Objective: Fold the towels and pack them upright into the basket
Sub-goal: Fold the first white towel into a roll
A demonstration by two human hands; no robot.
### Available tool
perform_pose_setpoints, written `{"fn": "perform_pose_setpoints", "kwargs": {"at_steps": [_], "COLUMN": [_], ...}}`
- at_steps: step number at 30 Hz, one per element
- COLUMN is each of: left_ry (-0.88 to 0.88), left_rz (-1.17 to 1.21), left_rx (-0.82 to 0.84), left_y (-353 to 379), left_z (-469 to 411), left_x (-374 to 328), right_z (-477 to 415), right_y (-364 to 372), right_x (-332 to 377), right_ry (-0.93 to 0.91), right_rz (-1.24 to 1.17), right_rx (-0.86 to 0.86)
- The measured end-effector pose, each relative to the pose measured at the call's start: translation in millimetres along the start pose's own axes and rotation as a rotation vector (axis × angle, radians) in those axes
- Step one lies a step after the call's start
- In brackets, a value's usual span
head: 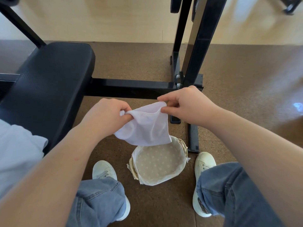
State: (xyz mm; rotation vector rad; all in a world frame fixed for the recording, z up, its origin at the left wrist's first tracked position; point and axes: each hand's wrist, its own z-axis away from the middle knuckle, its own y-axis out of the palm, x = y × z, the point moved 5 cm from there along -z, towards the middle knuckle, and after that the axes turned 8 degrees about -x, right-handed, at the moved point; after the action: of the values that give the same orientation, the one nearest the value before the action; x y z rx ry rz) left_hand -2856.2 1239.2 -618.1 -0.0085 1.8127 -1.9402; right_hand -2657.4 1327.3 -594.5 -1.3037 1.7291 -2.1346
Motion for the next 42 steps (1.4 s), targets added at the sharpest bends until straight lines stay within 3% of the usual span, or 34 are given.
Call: {"fn": "perform_pose_setpoints", "kwargs": {"at_steps": [16,20,25,30,34,39,42], "left_ry": [-0.005,-0.07,-0.172,-0.361,-0.343,-0.366,-0.376], "left_rz": [-0.012,0.225,0.424,0.739,0.637,0.548,0.51], "left_rx": [-0.057,-0.183,-0.19,-0.3,-0.359,-0.333,-0.357], "left_y": [-1,-12,-15,-23,-22,-21,-19], "left_z": [0,0,-1,-1,-1,-1,-2], "left_x": [3,7,15,36,34,37,36], "right_z": [-4,-5,-5,1,1,8,8], "right_y": [10,2,-19,-35,-36,-31,-32], "right_x": [-12,-20,-43,-73,-67,-67,-62], "right_ry": [0.064,0.135,0.332,0.5,0.471,0.532,0.545], "right_rz": [0.181,0.25,0.268,0.331,0.21,0.311,0.233], "right_rx": [0.11,0.058,-0.074,-0.095,-0.185,0.036,-0.019]}}
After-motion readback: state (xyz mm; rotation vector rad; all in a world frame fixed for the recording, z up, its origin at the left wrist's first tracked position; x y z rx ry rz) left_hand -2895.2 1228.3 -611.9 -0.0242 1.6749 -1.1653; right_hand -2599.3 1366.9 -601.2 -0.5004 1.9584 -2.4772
